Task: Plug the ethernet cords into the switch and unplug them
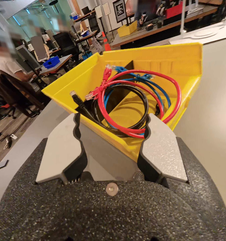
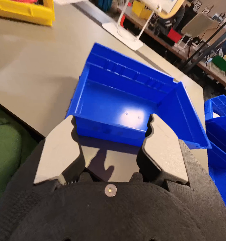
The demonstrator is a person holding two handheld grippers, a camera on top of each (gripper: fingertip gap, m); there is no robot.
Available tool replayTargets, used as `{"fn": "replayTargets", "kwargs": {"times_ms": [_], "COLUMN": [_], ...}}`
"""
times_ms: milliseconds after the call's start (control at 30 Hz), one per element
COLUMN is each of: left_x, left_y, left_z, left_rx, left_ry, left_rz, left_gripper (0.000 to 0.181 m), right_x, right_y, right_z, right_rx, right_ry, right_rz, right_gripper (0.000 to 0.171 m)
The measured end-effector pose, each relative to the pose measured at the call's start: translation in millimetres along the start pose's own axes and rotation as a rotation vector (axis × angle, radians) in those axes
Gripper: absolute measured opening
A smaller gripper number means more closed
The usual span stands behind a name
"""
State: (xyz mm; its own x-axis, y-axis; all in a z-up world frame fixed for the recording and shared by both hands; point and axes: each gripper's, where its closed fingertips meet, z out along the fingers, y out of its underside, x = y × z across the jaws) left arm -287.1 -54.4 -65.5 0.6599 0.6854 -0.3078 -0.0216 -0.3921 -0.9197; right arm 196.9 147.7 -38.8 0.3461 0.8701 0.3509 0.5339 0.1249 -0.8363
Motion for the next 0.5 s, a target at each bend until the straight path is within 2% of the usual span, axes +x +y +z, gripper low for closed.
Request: {"fn": "replayTargets", "kwargs": {"times_ms": [67,133,233,300,367,467,500], "left_x": [-15,-27,-38,-43,-53,-70,-77], "left_y": [5,10,15,17,18,21,24], "left_z": [2,2,3,4,2,0,0], "left_rx": [-0.010,-0.022,-0.022,-0.020,-0.012,-0.002,-0.009], "left_ry": [-0.026,-0.046,-0.065,-0.075,-0.099,-0.138,-0.149], "left_rz": [-0.017,-0.029,-0.028,-0.038,-0.051,-0.052,-0.047], "left_gripper": [0.093,0.080,0.063,0.055,0.037,0.013,0.014], "right_x": [-8,-24,-37,-33,-24,-7,3], "right_y": [-14,-26,-40,-41,-35,-25,-21], "right_z": [1,8,22,28,30,28,25], "right_rx": [0.044,0.090,0.155,0.170,0.151,0.117,0.103], "right_ry": [0.001,-0.012,0.109,0.256,0.374,0.415,0.432], "right_rz": [-0.012,-0.017,-0.050,-0.076,-0.123,-0.143,-0.144], "right_gripper": [0.107,0.110,0.114,0.102,0.089,0.082,0.083]}}
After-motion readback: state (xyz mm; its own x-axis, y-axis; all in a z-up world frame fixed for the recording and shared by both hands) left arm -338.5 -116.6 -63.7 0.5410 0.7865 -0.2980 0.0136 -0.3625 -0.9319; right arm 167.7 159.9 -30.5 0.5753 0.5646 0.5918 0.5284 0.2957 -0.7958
